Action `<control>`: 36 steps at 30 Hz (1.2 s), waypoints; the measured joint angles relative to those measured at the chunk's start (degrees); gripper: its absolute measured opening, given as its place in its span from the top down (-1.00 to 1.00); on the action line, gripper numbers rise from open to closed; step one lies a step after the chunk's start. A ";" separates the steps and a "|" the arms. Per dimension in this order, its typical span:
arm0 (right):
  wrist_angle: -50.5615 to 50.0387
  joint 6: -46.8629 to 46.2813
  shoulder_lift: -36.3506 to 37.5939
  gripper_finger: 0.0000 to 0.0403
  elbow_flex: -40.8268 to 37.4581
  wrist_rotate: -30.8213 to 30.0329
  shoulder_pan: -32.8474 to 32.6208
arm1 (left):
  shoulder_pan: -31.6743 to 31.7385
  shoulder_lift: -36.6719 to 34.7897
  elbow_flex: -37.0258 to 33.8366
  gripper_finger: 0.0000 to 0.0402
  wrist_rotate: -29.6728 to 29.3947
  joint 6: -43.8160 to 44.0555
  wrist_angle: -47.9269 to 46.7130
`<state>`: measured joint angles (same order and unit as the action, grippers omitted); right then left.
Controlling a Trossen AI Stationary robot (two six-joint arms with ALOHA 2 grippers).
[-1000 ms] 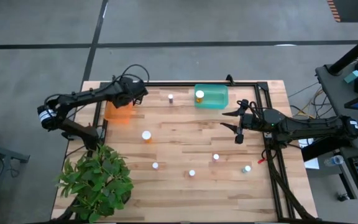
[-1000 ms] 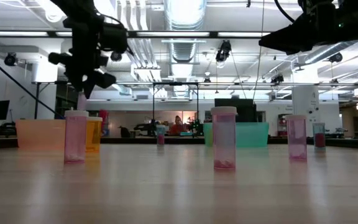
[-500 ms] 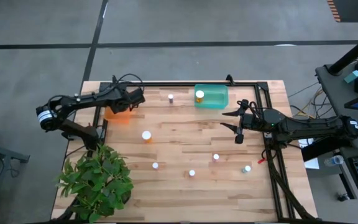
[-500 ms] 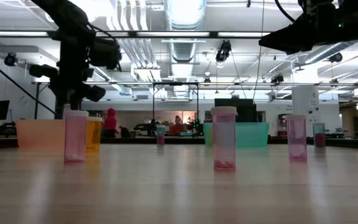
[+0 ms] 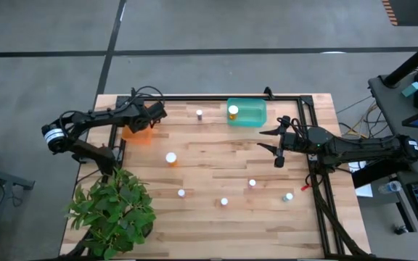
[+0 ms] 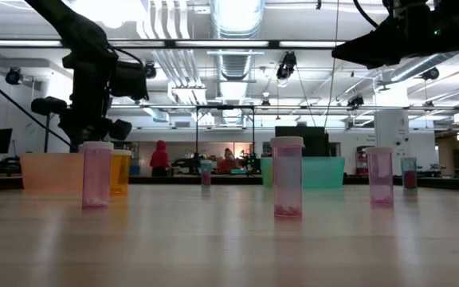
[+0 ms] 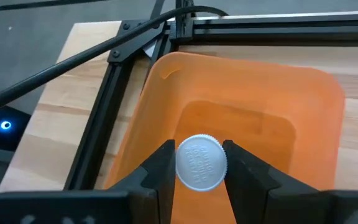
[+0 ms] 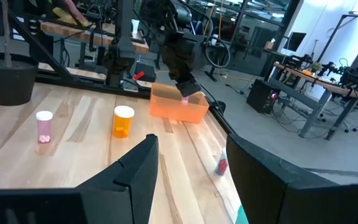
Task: Pick and place medicine bottles into bin by pill shape (circle, oval)
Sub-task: Put the pink tablet bottle into the orange bin
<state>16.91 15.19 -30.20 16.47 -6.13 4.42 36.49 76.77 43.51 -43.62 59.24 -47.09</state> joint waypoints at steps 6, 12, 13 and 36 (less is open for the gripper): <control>0.02 0.05 0.00 0.12 0.00 0.00 -0.01 | 0.62 0.00 -1.85 0.52 0.77 -0.02 1.80; 0.05 0.38 0.00 0.12 0.00 0.00 -0.01 | 0.77 0.02 -2.70 0.52 2.23 0.00 1.73; 0.05 0.40 0.00 0.12 0.00 0.00 0.01 | 0.77 0.02 -2.70 0.52 2.36 0.00 1.78; 0.04 0.32 0.00 0.12 0.00 0.00 0.00 | 2.37 0.07 -3.00 0.47 7.23 0.42 2.80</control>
<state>16.95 15.51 -30.20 16.47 -6.13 4.42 38.86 76.84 40.51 -36.39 59.66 -44.30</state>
